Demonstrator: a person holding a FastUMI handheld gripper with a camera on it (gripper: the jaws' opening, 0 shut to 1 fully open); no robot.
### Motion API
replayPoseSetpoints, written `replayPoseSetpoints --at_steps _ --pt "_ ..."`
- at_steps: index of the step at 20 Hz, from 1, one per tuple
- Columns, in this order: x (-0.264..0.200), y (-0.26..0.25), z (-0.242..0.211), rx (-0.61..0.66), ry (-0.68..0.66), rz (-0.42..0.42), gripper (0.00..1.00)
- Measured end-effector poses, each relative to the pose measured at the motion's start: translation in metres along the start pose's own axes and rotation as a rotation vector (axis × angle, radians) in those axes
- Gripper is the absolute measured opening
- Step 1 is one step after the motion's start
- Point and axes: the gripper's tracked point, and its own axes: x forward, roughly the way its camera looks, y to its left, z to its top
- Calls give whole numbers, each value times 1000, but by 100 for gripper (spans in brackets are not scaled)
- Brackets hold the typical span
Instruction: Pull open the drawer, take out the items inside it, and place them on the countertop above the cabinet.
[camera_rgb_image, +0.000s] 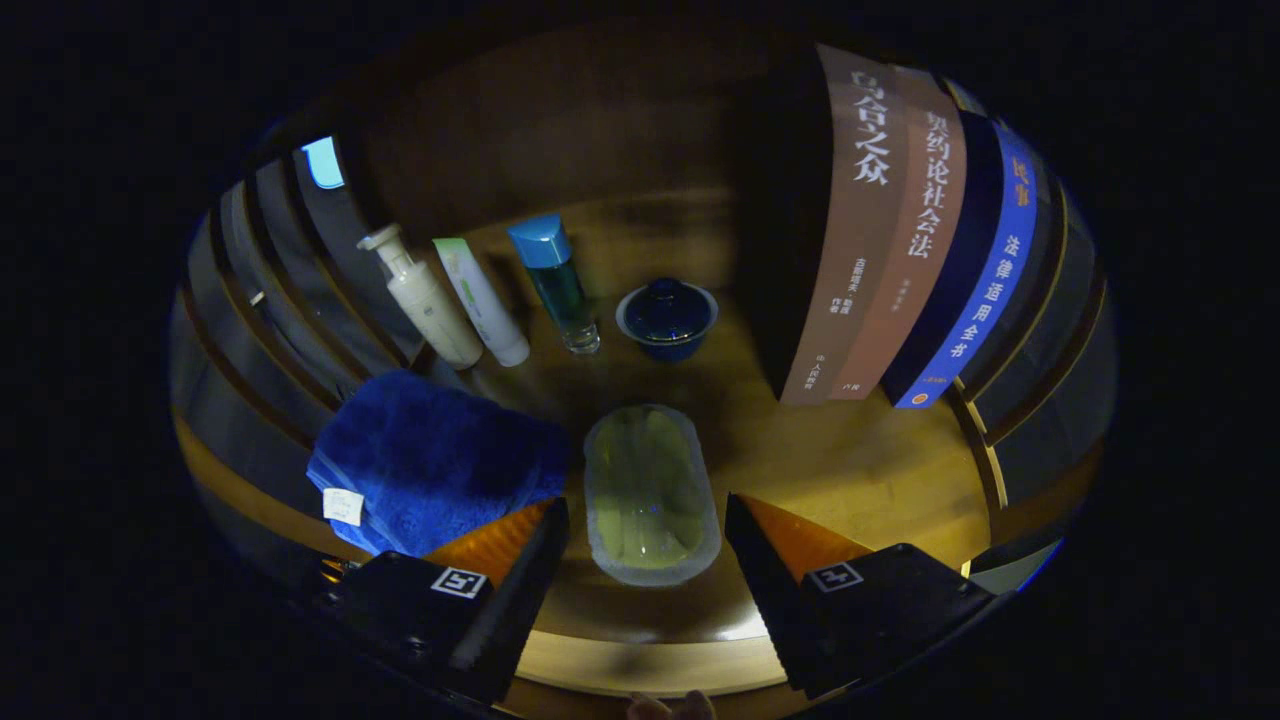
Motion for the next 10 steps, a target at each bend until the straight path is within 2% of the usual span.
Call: replayPoseSetpoints --at_steps 6,10 --pt "-64 -4 -26 5 -187 -13 100" --pt "-132 4 -42 -26 -386 13 99"
